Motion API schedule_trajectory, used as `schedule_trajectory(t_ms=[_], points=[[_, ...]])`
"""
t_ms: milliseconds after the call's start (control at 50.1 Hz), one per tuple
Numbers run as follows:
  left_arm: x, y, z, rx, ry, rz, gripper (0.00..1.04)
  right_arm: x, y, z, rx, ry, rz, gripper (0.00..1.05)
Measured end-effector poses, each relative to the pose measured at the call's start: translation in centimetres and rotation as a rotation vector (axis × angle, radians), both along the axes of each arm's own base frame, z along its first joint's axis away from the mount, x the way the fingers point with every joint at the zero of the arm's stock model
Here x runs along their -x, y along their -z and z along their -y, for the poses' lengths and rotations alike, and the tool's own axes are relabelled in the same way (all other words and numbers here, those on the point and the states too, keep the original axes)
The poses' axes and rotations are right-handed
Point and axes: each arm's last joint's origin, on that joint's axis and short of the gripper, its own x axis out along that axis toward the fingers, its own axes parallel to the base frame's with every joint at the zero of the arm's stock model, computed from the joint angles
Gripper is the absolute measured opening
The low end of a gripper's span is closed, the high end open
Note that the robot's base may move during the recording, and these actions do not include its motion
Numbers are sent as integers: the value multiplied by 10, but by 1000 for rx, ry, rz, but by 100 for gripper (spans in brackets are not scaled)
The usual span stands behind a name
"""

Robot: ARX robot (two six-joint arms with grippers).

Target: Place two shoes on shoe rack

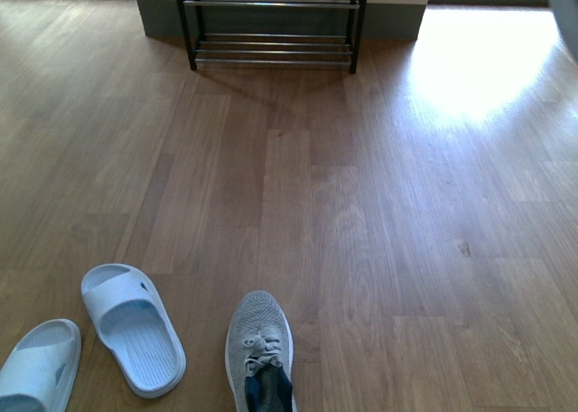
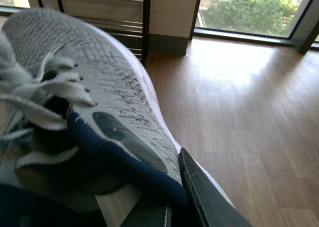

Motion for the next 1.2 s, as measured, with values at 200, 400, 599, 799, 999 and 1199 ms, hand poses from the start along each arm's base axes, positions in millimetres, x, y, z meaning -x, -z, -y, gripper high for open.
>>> schedule_trajectory(t_ms=[200,400,599,799,999,1199], points=[[0,0,0,0,0,0,95,1,0,0,-2,3,2,1],[0,0,0,0,0,0,95,1,0,0,-3,3,3,1],[0,0,0,0,0,0,95,1,0,0,-5,2,3,1],[0,0,0,0,0,0,95,1,0,0,-5,3,3,1],[0,0,0,0,-1,0,95,1,0,0,-5,2,3,1],[0,0,0,0,-1,0,95,1,0,0,-7,-6,3,1]])
